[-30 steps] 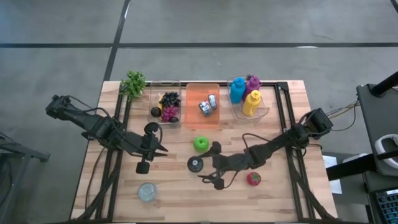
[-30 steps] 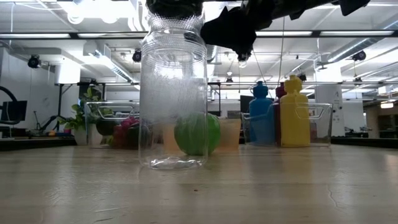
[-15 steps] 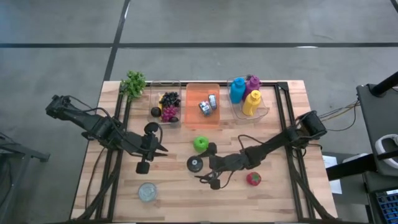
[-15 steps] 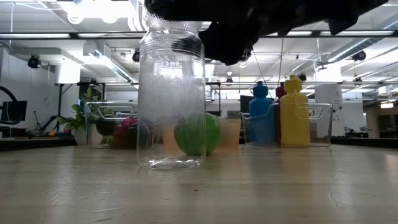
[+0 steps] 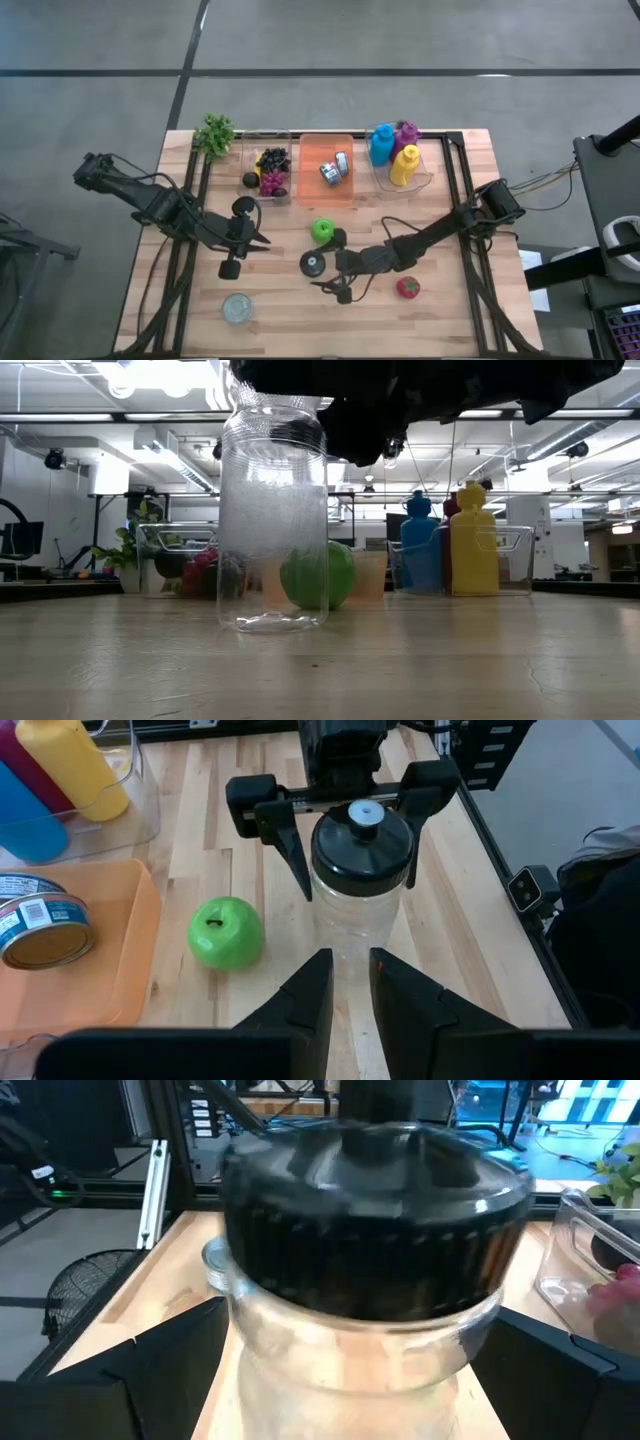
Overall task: Pick & Place Food Item
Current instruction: Put the transparent water bottle into the right transparent bin
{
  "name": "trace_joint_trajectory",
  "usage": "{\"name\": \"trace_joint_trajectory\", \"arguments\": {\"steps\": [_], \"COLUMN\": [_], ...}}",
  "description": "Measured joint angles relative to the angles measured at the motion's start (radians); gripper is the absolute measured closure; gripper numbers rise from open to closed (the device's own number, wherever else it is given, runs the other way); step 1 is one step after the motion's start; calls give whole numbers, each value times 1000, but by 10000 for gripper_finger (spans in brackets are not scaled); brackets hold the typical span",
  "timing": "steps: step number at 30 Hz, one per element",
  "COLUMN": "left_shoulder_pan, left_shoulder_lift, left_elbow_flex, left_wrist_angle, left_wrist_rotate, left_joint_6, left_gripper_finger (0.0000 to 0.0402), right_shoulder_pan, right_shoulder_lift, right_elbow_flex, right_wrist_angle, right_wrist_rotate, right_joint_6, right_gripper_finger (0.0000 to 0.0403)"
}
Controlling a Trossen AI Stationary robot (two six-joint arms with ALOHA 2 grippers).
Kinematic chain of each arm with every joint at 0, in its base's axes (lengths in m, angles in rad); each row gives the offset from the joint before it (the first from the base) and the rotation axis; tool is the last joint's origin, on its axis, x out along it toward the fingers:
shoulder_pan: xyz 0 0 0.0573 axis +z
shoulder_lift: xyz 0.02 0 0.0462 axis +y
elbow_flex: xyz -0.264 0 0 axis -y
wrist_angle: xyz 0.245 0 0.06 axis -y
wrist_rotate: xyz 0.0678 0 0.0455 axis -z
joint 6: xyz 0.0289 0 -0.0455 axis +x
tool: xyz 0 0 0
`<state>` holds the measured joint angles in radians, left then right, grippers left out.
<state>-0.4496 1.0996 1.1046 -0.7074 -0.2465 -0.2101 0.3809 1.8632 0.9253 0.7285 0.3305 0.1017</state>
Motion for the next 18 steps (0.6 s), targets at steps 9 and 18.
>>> {"name": "trace_joint_trajectory", "arguments": {"steps": [9, 18], "left_shoulder_pan": [0, 0], "left_shoulder_lift": [0, 0], "left_elbow_flex": [0, 0], "left_wrist_angle": [0, 0], "left_wrist_rotate": [0, 0], "left_joint_6": [0, 0], "left_gripper_finger": [329, 330], "right_shoulder_pan": [-8, -15], "right_shoulder_lift": [0, 0], "right_elbow_flex": [0, 0], "right_wrist_angle": [11, 9], "right_wrist_rotate": [-37, -55], "right_joint_6": [-4, -4], "right_gripper_finger": [19, 59]}}
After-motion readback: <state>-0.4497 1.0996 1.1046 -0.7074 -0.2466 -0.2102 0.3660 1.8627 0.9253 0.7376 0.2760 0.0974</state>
